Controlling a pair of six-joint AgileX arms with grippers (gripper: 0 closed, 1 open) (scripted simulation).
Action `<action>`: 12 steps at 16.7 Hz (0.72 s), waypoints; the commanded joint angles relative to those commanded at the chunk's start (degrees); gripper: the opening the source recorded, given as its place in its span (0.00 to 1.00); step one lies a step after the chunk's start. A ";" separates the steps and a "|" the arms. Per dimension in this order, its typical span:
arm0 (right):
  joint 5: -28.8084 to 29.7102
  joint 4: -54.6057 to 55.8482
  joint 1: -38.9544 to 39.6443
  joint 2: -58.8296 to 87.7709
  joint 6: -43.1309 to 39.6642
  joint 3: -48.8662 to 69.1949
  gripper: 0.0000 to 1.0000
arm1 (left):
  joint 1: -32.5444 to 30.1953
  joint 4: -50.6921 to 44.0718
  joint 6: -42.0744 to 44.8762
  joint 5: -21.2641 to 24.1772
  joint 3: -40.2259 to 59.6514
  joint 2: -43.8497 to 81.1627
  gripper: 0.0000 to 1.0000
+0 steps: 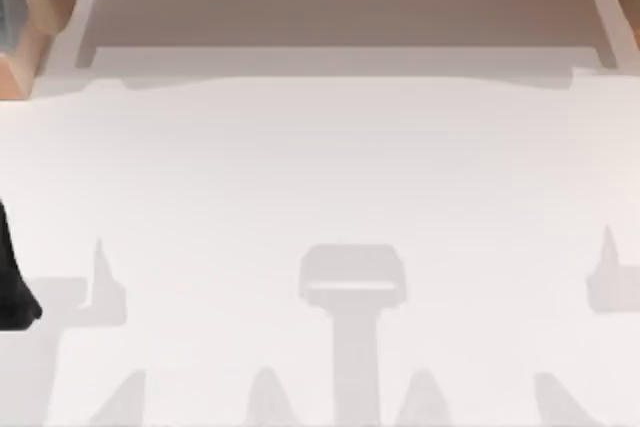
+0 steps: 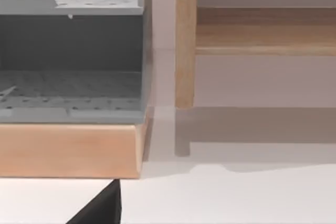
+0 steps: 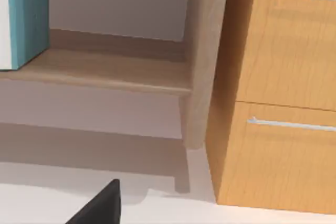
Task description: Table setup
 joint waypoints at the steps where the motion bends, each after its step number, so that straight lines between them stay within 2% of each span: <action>1: 0.53 -1.55 0.63 -2.44 2.16 -1.72 1.00 | 0.00 0.00 0.00 0.00 0.00 0.00 1.00; 4: 1.36 -4.03 1.65 -6.10 5.62 -4.47 1.00 | 0.00 0.00 0.00 0.00 0.00 0.00 1.00; 12: 1.36 -4.03 1.65 -6.10 5.62 -4.47 1.00 | -0.58 0.33 0.09 -0.86 1.68 1.72 1.00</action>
